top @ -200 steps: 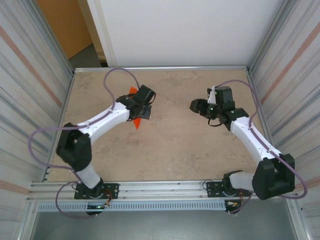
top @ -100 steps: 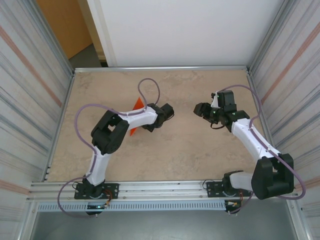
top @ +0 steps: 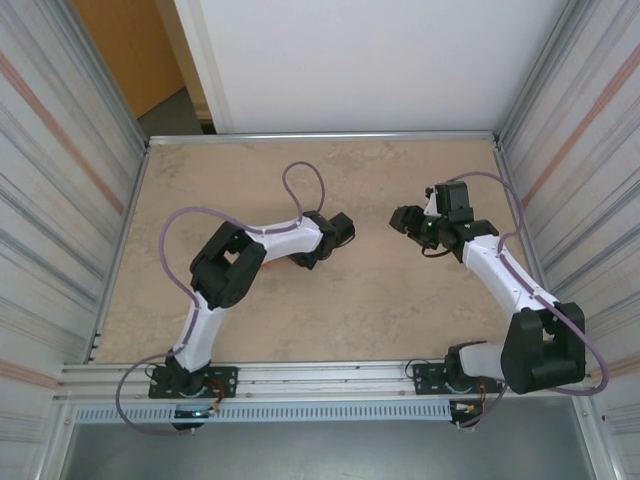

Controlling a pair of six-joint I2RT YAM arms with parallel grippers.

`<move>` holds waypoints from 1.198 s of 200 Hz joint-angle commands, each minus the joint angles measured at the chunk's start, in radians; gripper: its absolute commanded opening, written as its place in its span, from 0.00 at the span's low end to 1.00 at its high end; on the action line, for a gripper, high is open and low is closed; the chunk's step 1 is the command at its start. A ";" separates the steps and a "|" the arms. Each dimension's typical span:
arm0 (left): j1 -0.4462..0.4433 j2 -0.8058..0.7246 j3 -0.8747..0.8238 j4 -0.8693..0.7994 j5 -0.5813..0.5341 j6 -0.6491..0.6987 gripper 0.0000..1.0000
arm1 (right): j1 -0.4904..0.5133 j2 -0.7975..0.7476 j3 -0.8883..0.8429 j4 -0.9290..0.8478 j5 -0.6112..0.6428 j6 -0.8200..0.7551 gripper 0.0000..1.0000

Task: Fold a paper plane with a square sheet of paper (pick it up from the middle)
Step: Turn over the paper at the center of the table.

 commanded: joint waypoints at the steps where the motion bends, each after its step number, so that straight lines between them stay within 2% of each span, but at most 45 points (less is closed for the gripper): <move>1: -0.031 -0.090 0.035 -0.025 0.075 -0.065 0.38 | -0.006 -0.003 -0.003 -0.001 0.018 0.044 0.55; 26: -0.049 -0.149 0.011 0.004 0.200 -0.105 0.44 | 0.005 -0.032 -0.023 0.034 0.013 0.057 0.59; 66: -0.053 -0.366 -0.159 0.202 0.507 -0.140 0.49 | 0.058 -0.018 0.010 -0.025 0.096 0.084 0.61; 91: -0.040 -0.502 -0.238 0.292 0.585 -0.128 0.54 | 0.091 0.045 0.044 -0.021 0.079 0.153 0.60; 110: 0.027 -0.566 -0.317 0.380 0.706 -0.124 0.56 | 0.145 0.103 0.080 -0.016 0.079 0.165 0.59; 126: 0.126 -0.597 -0.406 0.481 0.841 -0.141 0.56 | 0.168 0.144 0.081 0.032 0.051 0.191 0.60; 153: 0.265 -0.602 -0.529 0.632 0.996 -0.171 0.56 | 0.190 0.223 0.104 0.094 0.014 0.204 0.62; 173: 0.339 -0.565 -0.573 0.688 1.047 -0.184 0.56 | 0.204 0.287 0.150 0.093 0.005 0.187 0.62; 191: 0.388 -0.525 -0.566 0.680 1.034 -0.168 0.55 | 0.222 0.341 0.186 0.098 -0.001 0.170 0.62; 239: 0.444 -0.399 -0.450 0.576 0.991 -0.136 0.54 | 0.249 0.492 0.283 0.073 -0.075 0.128 0.62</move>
